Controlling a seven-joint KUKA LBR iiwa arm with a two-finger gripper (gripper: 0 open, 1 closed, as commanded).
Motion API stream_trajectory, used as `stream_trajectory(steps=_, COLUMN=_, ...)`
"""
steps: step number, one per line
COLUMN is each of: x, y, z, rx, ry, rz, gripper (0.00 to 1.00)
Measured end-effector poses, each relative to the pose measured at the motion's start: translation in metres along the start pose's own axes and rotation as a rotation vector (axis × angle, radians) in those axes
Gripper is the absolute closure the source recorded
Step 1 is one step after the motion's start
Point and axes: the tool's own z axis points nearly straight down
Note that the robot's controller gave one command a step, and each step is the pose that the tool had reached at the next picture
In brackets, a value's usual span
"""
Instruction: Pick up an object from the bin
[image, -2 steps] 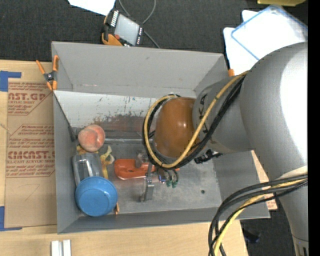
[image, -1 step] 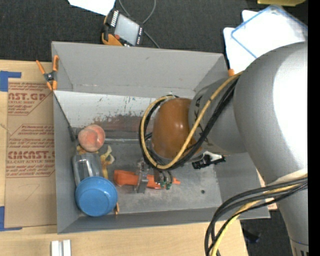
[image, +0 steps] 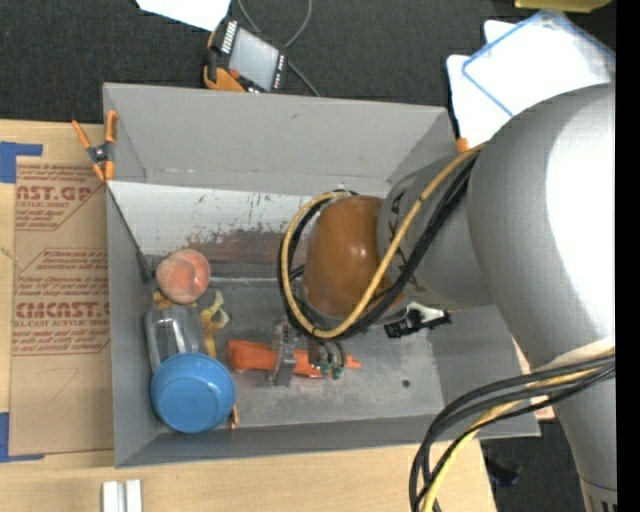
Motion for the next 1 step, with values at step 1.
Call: stream_trajectory(steps=1, x=0.0021, y=-0.0003, z=-0.0202, rx=0.001, ry=0.007, rz=0.0, gripper=1.0)
